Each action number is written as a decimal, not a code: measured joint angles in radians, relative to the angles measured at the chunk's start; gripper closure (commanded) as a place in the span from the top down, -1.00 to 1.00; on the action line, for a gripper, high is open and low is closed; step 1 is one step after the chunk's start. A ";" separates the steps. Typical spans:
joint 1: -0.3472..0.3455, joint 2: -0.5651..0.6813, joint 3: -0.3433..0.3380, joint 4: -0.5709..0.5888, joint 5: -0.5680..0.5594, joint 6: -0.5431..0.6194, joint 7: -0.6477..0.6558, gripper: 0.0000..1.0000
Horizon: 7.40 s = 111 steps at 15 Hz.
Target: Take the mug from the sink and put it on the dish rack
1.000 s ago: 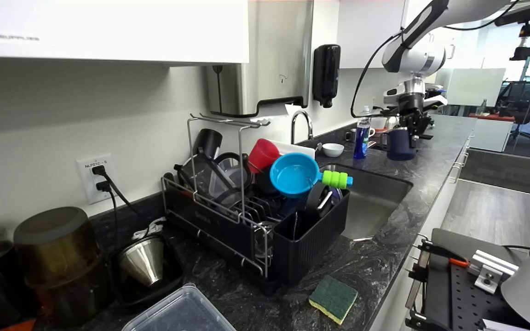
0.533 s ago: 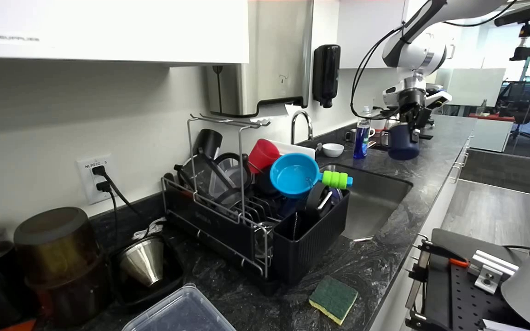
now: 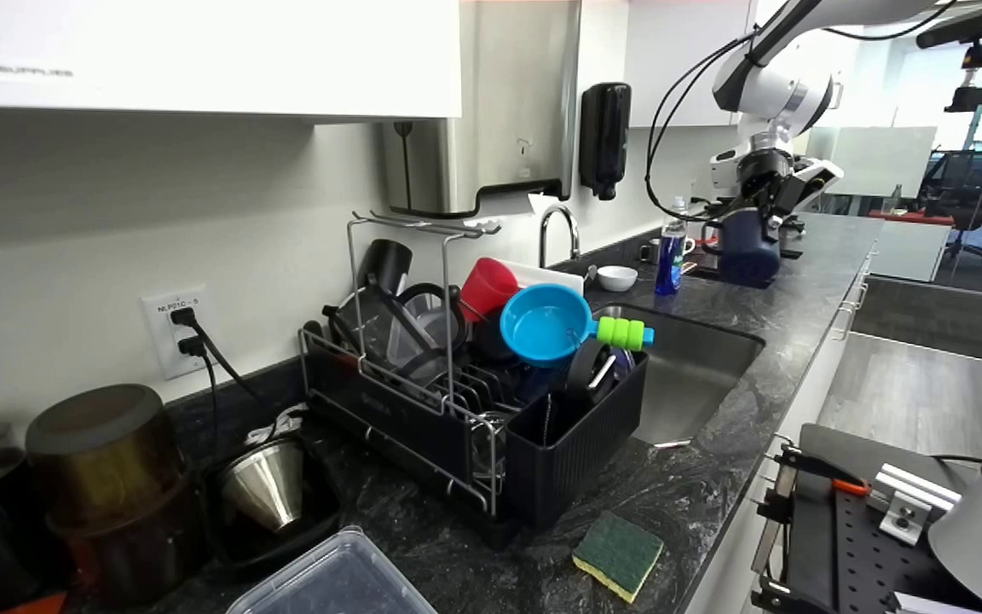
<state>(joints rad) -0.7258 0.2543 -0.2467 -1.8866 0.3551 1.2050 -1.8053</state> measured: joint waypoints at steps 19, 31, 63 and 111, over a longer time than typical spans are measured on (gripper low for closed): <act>0.119 -0.101 -0.059 -0.237 0.181 0.129 -0.001 -0.87; 0.119 -0.108 -0.061 -0.242 0.181 0.132 -0.001 -0.87; 0.205 -0.163 -0.089 -0.338 0.371 0.118 -0.253 -0.97; 0.606 -0.494 0.149 -0.742 0.843 0.373 -0.456 -0.97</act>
<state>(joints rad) -0.1202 -0.2398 -0.0975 -2.6286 1.1977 1.5783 -2.2615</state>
